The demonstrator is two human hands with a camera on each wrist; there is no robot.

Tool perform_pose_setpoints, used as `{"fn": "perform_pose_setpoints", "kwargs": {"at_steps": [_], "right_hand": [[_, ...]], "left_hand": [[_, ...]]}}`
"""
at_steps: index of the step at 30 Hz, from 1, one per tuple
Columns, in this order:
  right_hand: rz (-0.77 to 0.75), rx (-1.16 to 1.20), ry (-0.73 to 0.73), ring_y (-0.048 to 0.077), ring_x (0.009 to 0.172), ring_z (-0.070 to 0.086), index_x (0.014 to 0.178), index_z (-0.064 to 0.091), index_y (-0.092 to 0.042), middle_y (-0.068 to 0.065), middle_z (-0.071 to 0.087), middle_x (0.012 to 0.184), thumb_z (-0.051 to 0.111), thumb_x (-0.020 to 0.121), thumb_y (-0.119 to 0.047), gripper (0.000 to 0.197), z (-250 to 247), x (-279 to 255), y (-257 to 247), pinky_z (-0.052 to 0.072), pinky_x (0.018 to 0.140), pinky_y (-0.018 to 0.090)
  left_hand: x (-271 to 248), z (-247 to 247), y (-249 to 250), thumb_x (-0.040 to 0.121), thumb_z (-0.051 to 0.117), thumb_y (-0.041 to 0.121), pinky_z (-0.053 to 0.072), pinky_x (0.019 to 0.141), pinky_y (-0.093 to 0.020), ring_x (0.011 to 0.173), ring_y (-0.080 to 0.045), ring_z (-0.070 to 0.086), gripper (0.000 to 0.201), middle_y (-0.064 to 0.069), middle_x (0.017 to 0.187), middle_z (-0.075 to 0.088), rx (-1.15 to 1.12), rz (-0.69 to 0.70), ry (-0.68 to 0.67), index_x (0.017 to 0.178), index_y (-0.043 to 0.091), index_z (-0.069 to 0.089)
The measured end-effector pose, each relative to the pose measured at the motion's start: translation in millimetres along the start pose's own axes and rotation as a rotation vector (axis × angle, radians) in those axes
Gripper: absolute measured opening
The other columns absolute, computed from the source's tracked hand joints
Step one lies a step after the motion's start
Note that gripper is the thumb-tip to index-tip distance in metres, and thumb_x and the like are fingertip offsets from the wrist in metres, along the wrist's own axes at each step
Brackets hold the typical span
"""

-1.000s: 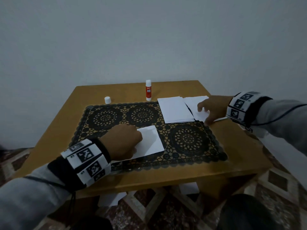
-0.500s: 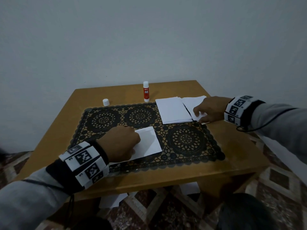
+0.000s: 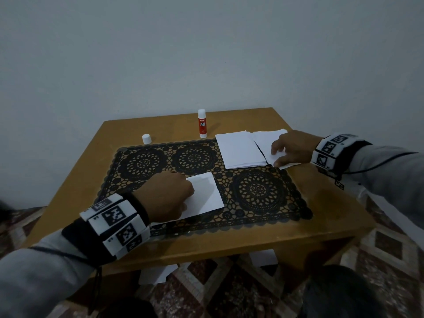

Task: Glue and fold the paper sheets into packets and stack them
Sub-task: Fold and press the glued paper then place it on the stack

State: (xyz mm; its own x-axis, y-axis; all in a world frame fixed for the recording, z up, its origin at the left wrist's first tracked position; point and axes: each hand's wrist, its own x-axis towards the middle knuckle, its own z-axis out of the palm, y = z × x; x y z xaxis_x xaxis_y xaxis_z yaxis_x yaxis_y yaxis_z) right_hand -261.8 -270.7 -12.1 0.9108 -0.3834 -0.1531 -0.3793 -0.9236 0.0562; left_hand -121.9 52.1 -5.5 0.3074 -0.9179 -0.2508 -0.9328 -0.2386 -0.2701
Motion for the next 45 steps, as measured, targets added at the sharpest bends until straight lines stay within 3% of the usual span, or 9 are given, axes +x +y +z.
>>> {"fn": "perform_pose_setpoints", "kwargs": {"at_steps": [12, 19, 21, 25, 28, 31, 34, 38, 45], "right_hand": [[0.045, 0.058, 0.059, 0.009, 0.089, 0.046, 0.115, 0.065, -0.017, 0.004, 0.063, 0.120, 0.068, 0.086, -0.035, 0.034, 4, 4, 3, 0.037, 0.080, 0.023], [0.060, 0.047, 0.130, 0.017, 0.088, 0.050, 0.093, 0.056, -0.016, 0.005, 0.062, 0.104, 0.059, 0.091, -0.019, 0.004, 5, 1, 1, 0.032, 0.073, 0.025], [0.093, 0.068, 0.130, 0.020, 0.089, 0.050, 0.093, 0.049, -0.019, 0.007, 0.060, 0.105, 0.058, 0.088, -0.010, 0.014, 5, 3, 3, 0.032, 0.072, 0.025], [0.099, 0.118, 0.055, 0.028, 0.105, 0.055, 0.127, 0.047, -0.017, 0.012, 0.058, 0.124, 0.061, 0.083, 0.000, 0.050, 4, 0, 3, 0.046, 0.081, 0.031], [0.101, 0.134, 0.063, 0.027, 0.097, 0.054, 0.133, 0.043, -0.018, 0.013, 0.059, 0.121, 0.055, 0.087, 0.000, 0.051, 3, -2, 3, 0.048, 0.082, 0.034], [0.119, 0.133, 0.126, 0.027, 0.089, 0.052, 0.124, 0.051, -0.011, 0.012, 0.061, 0.105, 0.050, 0.094, -0.009, 0.030, -1, -3, 4, 0.037, 0.073, 0.028], [0.151, 0.148, 0.178, 0.030, 0.097, 0.054, 0.116, 0.059, -0.004, 0.016, 0.061, 0.114, 0.050, 0.098, -0.019, 0.026, -6, -2, 4, 0.032, 0.075, 0.027], [0.188, 0.189, 0.283, 0.033, 0.100, 0.057, 0.108, 0.063, -0.002, 0.018, 0.063, 0.113, 0.055, 0.095, -0.023, 0.025, -10, 1, 9, 0.035, 0.077, 0.029], [0.186, 0.240, 0.574, 0.038, 0.084, 0.061, 0.094, 0.064, -0.001, 0.021, 0.068, 0.096, 0.054, 0.090, -0.019, 0.021, -30, -5, 8, 0.047, 0.074, 0.039]], "left_hand": [[2, -1, 1, 0.089, 0.055, 0.037, 0.051, 0.085, -0.036, 0.099, -0.022, 0.059, 0.031, -0.003, 0.111, 0.061, 0.005, -0.007, -0.014, 0.116, 0.022, 0.063], [2, -1, 0, 0.089, 0.056, 0.036, 0.052, 0.084, -0.036, 0.098, -0.022, 0.059, 0.032, -0.004, 0.109, 0.061, -0.005, -0.004, -0.013, 0.116, 0.021, 0.063], [2, 0, 0, 0.089, 0.055, 0.036, 0.052, 0.085, -0.036, 0.098, -0.022, 0.059, 0.032, -0.003, 0.110, 0.061, -0.009, -0.003, -0.011, 0.116, 0.022, 0.063], [3, 0, -1, 0.089, 0.054, 0.036, 0.051, 0.084, -0.035, 0.099, -0.022, 0.059, 0.030, -0.003, 0.109, 0.061, -0.003, 0.002, 0.006, 0.114, 0.022, 0.063], [3, 1, 0, 0.089, 0.055, 0.036, 0.051, 0.083, -0.035, 0.099, -0.022, 0.059, 0.031, -0.004, 0.110, 0.061, -0.008, 0.002, 0.011, 0.115, 0.022, 0.064], [3, 1, 0, 0.089, 0.055, 0.037, 0.052, 0.084, -0.036, 0.099, -0.023, 0.059, 0.032, -0.004, 0.110, 0.061, -0.004, 0.005, 0.011, 0.115, 0.021, 0.063], [1, 2, -1, 0.089, 0.054, 0.037, 0.052, 0.084, -0.036, 0.097, -0.023, 0.060, 0.032, -0.005, 0.109, 0.061, 0.002, 0.008, 0.018, 0.115, 0.021, 0.064], [-1, 3, -2, 0.090, 0.053, 0.037, 0.051, 0.085, -0.037, 0.099, -0.024, 0.058, 0.033, -0.004, 0.111, 0.059, -0.038, 0.002, 0.015, 0.117, 0.021, 0.063], [-4, 13, -11, 0.092, 0.053, 0.039, 0.044, 0.095, -0.033, 0.110, -0.021, 0.051, 0.038, -0.001, 0.124, 0.049, -0.253, -0.021, 0.026, 0.129, 0.028, 0.056]]}}
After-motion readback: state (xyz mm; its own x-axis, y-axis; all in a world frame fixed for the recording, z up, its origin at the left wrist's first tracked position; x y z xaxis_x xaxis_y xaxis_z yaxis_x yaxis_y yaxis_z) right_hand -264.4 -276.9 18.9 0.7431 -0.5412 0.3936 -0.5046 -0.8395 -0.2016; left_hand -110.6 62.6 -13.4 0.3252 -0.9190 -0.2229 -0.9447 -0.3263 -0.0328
